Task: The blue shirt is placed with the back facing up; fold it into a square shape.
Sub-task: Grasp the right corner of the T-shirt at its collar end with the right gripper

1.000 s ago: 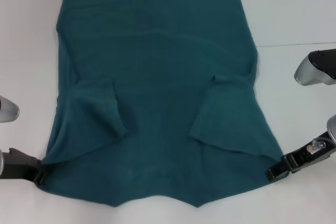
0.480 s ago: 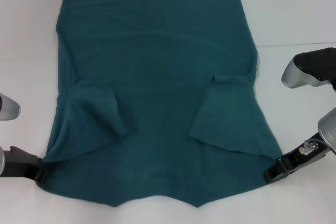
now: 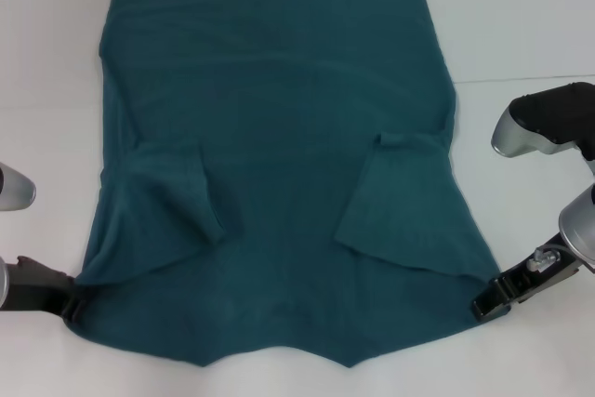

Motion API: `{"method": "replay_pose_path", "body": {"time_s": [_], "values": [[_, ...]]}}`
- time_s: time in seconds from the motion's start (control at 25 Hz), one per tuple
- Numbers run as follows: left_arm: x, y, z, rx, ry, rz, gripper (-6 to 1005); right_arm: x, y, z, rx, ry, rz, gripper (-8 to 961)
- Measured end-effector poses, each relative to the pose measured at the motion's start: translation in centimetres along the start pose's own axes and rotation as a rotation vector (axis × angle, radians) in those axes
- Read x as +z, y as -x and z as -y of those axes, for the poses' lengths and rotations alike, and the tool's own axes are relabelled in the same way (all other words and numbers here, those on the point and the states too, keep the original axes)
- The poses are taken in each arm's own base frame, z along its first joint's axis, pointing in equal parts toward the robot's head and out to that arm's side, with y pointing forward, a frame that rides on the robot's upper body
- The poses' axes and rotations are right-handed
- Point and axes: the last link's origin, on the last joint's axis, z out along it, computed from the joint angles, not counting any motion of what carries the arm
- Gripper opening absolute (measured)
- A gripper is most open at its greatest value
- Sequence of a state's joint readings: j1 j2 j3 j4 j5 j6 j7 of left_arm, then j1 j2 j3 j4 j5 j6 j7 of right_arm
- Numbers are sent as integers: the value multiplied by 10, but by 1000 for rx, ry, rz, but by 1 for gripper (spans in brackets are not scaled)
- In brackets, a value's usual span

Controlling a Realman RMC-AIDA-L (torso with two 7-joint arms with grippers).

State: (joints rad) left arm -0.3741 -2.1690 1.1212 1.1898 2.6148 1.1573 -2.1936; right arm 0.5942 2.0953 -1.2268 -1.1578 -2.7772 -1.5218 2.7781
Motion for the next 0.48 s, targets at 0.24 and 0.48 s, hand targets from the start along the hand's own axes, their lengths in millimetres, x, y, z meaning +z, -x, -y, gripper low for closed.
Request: {"method": "replay_pose_path", "body": {"time_s": [0.24,0.48], "values": [[1,0,0,-1,2,2,13,2,2,-4,-13,5,-5,702],[1,0,0,-2,2,1,13,3,2,-6,-21,-2,-14,701]]}}
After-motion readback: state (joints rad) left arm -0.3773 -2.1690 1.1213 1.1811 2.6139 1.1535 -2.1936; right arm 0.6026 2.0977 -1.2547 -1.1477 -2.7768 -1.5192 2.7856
